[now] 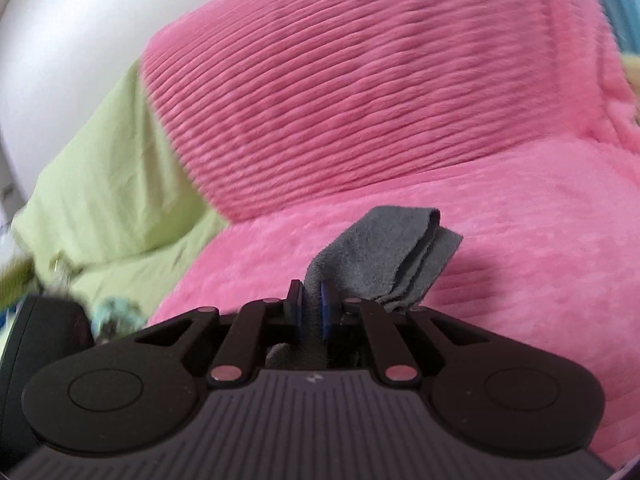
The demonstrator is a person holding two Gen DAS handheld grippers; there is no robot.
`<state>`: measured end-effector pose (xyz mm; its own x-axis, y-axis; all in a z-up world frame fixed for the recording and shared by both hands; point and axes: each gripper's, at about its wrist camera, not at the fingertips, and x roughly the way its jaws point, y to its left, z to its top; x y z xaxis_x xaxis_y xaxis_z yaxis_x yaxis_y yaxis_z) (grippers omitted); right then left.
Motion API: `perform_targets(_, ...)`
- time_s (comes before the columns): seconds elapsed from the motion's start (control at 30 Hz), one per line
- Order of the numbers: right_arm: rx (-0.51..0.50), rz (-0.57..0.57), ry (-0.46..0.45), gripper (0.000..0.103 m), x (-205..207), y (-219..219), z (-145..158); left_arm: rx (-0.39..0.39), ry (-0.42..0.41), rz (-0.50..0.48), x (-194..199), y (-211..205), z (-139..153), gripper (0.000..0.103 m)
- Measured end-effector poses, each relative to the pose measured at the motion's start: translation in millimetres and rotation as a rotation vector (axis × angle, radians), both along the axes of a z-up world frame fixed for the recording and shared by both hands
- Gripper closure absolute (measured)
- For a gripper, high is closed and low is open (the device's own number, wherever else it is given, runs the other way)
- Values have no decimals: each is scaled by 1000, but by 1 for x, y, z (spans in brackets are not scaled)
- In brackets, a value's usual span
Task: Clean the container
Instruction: 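Lift the jar with the left gripper while the right gripper brings the cloth over it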
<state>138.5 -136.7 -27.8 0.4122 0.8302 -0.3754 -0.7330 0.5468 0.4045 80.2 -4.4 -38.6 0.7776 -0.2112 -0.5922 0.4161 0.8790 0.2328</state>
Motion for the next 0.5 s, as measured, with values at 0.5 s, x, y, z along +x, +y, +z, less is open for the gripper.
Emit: perform_targets(0.5,46,120,80,96,-27,-47,-2,-22,-2,-6,0,4,1,15)
